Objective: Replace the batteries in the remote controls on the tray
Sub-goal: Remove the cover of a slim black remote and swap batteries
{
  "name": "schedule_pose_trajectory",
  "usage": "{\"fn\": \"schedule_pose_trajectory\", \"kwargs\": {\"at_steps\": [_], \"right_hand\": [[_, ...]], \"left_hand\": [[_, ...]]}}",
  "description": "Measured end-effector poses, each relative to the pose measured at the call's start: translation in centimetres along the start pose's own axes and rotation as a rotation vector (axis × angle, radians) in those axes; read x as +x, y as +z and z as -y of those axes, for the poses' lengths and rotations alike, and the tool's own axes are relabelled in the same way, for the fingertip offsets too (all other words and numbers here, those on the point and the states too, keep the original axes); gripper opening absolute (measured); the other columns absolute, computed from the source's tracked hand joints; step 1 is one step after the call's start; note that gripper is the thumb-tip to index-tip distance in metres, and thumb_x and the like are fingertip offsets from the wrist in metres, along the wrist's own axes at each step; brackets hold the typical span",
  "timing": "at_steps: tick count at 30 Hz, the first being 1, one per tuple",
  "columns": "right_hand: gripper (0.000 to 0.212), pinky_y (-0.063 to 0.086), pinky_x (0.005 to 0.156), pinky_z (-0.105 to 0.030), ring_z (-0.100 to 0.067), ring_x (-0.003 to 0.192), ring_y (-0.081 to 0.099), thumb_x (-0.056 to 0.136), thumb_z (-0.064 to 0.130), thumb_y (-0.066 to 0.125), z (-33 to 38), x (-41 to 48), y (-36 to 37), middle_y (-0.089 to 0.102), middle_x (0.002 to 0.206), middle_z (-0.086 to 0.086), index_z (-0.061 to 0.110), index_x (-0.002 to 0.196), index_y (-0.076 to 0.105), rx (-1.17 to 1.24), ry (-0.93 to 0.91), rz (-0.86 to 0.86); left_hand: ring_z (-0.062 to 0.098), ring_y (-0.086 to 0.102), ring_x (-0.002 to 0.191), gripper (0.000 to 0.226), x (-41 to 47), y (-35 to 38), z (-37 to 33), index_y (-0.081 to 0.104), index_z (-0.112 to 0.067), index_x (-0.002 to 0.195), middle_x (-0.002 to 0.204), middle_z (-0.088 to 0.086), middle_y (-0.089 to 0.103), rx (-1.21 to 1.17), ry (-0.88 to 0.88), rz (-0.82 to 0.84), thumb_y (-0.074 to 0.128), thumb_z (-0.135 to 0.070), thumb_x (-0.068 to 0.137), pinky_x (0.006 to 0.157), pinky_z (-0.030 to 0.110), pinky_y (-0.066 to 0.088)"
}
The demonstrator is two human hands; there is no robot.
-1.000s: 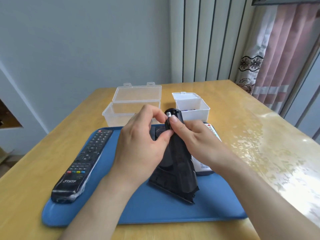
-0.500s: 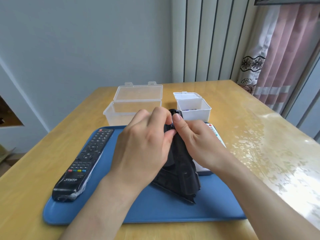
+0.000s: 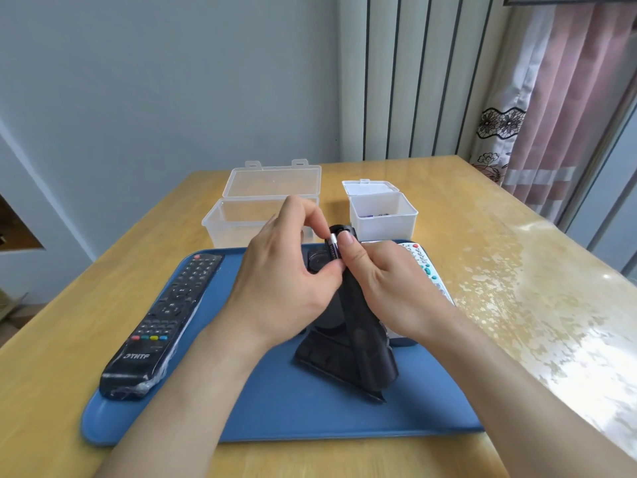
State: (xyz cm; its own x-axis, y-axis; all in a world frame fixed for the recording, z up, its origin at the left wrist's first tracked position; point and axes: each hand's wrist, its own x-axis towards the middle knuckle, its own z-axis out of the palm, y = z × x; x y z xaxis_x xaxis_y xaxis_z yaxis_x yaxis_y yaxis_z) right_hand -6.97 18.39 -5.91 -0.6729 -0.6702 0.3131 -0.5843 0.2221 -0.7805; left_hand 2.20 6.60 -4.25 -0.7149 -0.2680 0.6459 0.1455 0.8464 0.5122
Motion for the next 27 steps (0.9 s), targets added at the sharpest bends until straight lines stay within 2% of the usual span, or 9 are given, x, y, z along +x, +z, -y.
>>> {"fn": "schedule_pose_trajectory", "kwargs": {"at_steps": [3,10,13,14,16,18,21,24,27], "right_hand": [[0.055,0.020,0.045,-0.022,-0.011,0.044,0.023,0.099,0.051,0.034,0.0,-0.1,0.2,0.023,0.040,0.010,0.015,0.057,0.027,0.002,-0.013,0.022],[0.058,0.021,0.047,-0.025,-0.010,0.048,0.025,0.100,0.049,0.036,0.2,-0.1,0.5,0.025,0.046,0.011,0.007,0.061,0.032,0.043,-0.018,0.049],[0.054,0.020,0.046,-0.023,-0.009,0.046,0.023,0.100,0.049,0.037,0.4,0.0,0.4,0.023,0.044,0.012,0.013,0.059,0.033,0.064,0.005,0.035],[0.054,0.020,0.045,-0.022,-0.009,0.047,0.024,0.100,0.048,0.038,0.4,0.1,0.1,0.024,0.045,0.013,0.014,0.058,0.033,0.090,0.020,0.021],[0.053,0.021,0.045,-0.022,-0.009,0.048,0.027,0.100,0.047,0.039,0.3,0.1,-0.2,0.028,0.049,0.010,0.014,0.058,0.037,0.163,0.075,0.001],[0.053,0.021,0.043,-0.021,-0.010,0.047,0.027,0.100,0.046,0.041,0.2,0.1,-0.5,0.028,0.049,0.008,0.015,0.058,0.038,0.275,0.162,-0.018],[0.048,0.022,0.042,-0.021,-0.013,0.049,0.031,0.100,0.047,0.044,0.2,0.0,-0.6,0.034,0.057,0.000,0.013,0.066,0.046,0.384,0.272,-0.052],[0.052,0.032,0.054,-0.025,-0.013,0.061,0.045,0.098,0.052,0.046,-0.3,0.5,-0.8,0.048,0.068,-0.005,0.014,0.067,0.064,0.435,0.331,-0.082],[0.058,0.037,0.065,-0.033,-0.020,0.067,0.051,0.095,0.058,0.046,-1.6,1.1,-1.7,0.054,0.074,-0.010,0.005,0.080,0.060,0.487,0.409,-0.151]], "left_hand": [[0.013,0.042,0.067,0.033,0.3,0.0,0.3,0.045,-0.016,0.094,0.083,-0.006,0.052,-0.100,-0.043,0.010,0.066,-0.021,0.070,0.058,0.021,0.034],[0.014,0.033,0.064,0.032,0.5,0.9,0.4,0.042,-0.019,0.087,0.073,-0.004,0.038,-0.482,-0.150,-0.027,0.059,-0.002,0.066,0.057,0.025,0.034],[0.009,0.037,0.060,0.033,0.8,1.2,0.4,0.050,-0.016,0.093,0.076,0.000,0.042,-0.692,-0.287,-0.074,0.060,-0.002,0.065,0.056,0.018,0.038],[0.007,0.039,0.059,0.033,0.7,1.4,0.6,0.058,-0.015,0.099,0.078,0.000,0.047,-0.687,-0.316,-0.082,0.063,-0.005,0.067,0.057,0.016,0.039],[0.007,0.037,0.055,0.032,0.4,1.9,1.0,0.070,-0.019,0.104,0.083,-0.002,0.059,-0.422,-0.266,-0.121,0.068,-0.019,0.072,0.057,0.016,0.037],[0.009,0.037,0.055,0.032,0.2,2.3,1.1,0.074,-0.018,0.106,0.086,-0.006,0.063,-0.147,-0.143,-0.201,0.071,-0.026,0.075,0.056,0.014,0.034],[0.008,0.040,0.054,0.020,0.2,2.7,0.4,0.072,-0.020,0.099,0.079,-0.017,0.061,-0.064,-0.055,-0.271,0.073,-0.025,0.080,0.056,0.013,0.035],[0.007,0.054,0.053,0.002,1.7,3.3,-0.9,0.065,-0.016,0.091,0.073,-0.009,0.068,-0.483,-0.295,-0.232,0.064,-0.015,0.091,0.056,0.016,0.044],[0.009,0.037,0.048,0.021,5.2,4.2,-0.9,0.063,-0.010,0.084,0.061,0.000,0.051,-0.808,-0.617,-0.232,0.045,-0.006,0.094,0.039,0.014,0.026]]}}
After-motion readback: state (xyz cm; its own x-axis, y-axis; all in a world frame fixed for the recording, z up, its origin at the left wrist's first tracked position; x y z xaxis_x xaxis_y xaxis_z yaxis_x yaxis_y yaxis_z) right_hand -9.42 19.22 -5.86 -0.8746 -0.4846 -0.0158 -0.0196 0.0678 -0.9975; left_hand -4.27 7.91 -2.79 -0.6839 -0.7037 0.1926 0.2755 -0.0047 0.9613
